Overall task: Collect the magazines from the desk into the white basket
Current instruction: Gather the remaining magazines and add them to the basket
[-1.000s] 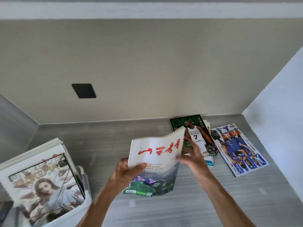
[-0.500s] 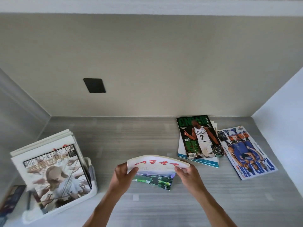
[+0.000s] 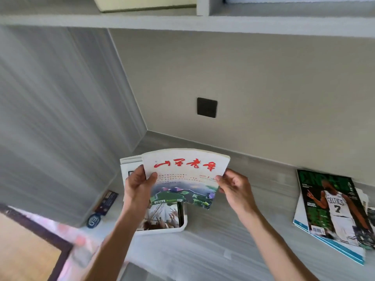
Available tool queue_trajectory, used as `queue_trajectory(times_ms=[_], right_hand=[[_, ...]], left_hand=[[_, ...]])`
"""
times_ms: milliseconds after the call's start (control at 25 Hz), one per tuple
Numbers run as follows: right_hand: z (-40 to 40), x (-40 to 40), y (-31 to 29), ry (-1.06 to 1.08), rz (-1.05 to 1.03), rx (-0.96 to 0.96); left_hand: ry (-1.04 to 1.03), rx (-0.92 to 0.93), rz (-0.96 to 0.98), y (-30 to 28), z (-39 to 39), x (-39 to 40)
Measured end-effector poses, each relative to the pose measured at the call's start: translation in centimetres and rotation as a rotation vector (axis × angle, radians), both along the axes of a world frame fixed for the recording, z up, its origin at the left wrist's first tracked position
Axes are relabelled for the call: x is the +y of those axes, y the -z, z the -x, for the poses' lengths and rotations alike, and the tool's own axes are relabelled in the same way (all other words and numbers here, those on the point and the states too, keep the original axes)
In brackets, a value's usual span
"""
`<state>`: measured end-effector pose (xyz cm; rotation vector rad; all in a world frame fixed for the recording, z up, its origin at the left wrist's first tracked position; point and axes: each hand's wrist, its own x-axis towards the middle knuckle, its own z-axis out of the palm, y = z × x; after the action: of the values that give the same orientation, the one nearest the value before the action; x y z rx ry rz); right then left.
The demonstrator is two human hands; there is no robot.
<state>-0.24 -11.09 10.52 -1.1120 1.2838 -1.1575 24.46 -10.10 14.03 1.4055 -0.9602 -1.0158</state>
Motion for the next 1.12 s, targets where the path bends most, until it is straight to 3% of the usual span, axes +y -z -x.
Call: queue_trajectory(times_ms=[280, 480, 680, 840, 920, 1000, 1120], right_hand=[[-12.1, -4.8, 1.3, -0.062, -0.085, -0.001], [-15.3, -7.2, 3.1, 0.008, -0.1, -0.024], [-14.8, -4.6, 9.2, 0.046, -0.289, 0.287], [-14.0, -3.2, 11.5, 0.098, -0.357, 0.36], [-13.5, -2.5, 11.5, 0.093, -0.36, 0.331], [-11.8, -1.0, 11.4, 0.098, -0.394, 0.315], [-6.9, 2.9, 11.8, 0.179, -0.479, 0.303]], left_hand=[[-0.195, 0.089, -0.163, 4.0, -10.8, -1.5], [-0.181, 0.062, -0.125, 6.5, -14.5, -3.9], [-0.015, -0.23, -0.344, 11.9, -14.6, -2.8], [-0.066, -0.412, -0.422, 14.0, -14.6, -2.5], [-0.143, -0.542, -0.349, 13.7, -14.3, -2.2], [-0.154, -0.685, -0.147, 13.1, -13.1, -1.9], [0.043, -0.646, 0.044, 11.7, -8.2, -1.9]])
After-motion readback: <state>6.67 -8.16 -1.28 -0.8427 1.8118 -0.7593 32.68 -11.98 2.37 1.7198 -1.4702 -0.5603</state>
